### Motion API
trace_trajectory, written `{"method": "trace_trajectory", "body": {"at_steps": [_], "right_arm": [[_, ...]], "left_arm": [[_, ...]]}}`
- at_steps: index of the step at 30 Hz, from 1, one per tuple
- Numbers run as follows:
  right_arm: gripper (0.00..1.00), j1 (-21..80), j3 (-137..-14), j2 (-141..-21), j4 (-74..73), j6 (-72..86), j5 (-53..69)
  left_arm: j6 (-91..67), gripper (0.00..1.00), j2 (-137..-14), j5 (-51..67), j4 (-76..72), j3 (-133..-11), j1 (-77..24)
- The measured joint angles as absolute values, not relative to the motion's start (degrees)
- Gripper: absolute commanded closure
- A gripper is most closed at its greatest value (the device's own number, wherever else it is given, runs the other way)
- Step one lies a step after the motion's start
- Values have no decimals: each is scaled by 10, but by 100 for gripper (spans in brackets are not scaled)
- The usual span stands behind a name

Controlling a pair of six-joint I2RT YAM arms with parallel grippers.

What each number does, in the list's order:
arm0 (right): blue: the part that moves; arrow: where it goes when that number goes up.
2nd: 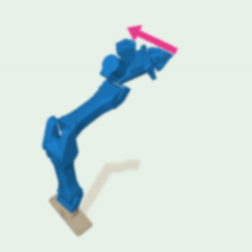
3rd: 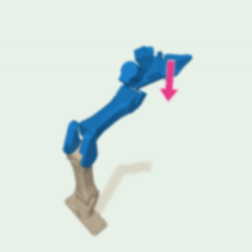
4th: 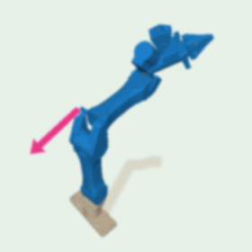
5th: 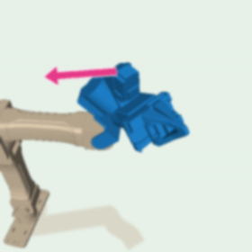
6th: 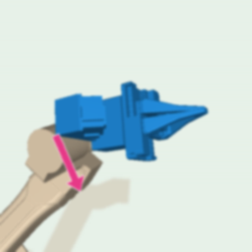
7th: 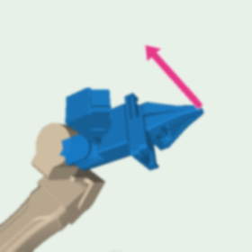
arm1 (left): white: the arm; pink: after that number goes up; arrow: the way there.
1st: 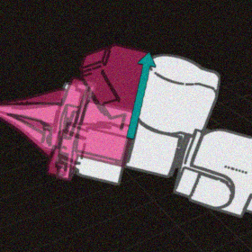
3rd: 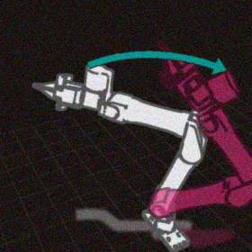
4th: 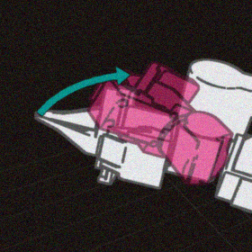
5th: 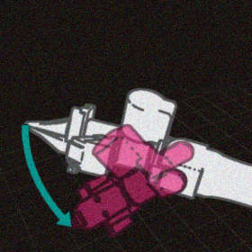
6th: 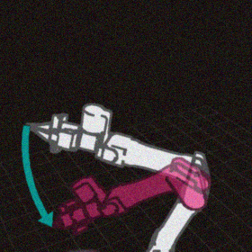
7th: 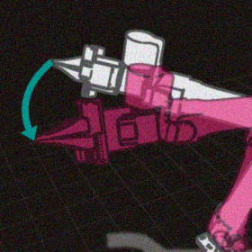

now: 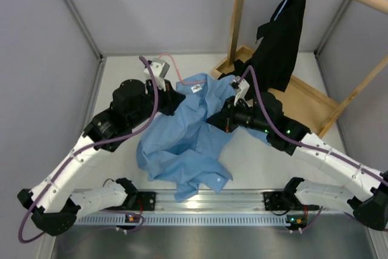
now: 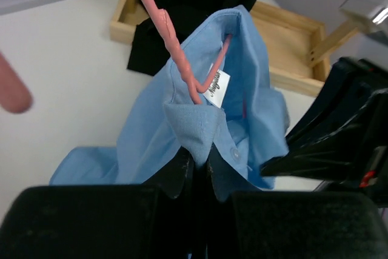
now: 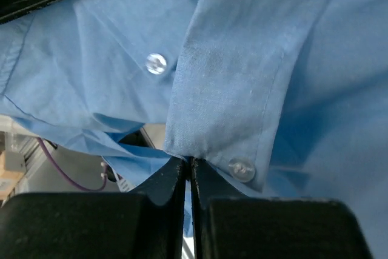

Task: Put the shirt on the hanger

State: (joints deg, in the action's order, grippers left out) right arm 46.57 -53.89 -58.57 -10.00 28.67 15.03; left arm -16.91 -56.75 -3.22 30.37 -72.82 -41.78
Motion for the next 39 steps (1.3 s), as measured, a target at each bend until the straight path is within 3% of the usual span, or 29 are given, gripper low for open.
{"method": "trace_trajectory", "body": {"at_steps": [7,10,11,13,19,23,30,39], "right_arm": [[96,478,-494,-595,6,310,112],[79,473,-456,-566,18,315,98],[56,470,-442,-551,16,317,97],[42,463,-419,-512,5,316,95],[33,443,-379,-343,-84,286,100],[18,442,-405,-239,-185,247,107],[18,441,-596,-284,-288,151,135],[21,441,-755,-472,-320,78,226]], "left_arm": [[-186,100,-642,77,252,-784,-383],[-175,100,-662,132,233,-798,-364],[-168,100,-664,147,224,-798,-361],[-159,100,-661,184,200,-790,-354],[-122,100,-622,294,140,-724,-346],[-85,100,-616,376,125,-701,-345],[-66,100,-660,553,108,-699,-354],[-67,100,-699,672,105,-701,-407]]}}
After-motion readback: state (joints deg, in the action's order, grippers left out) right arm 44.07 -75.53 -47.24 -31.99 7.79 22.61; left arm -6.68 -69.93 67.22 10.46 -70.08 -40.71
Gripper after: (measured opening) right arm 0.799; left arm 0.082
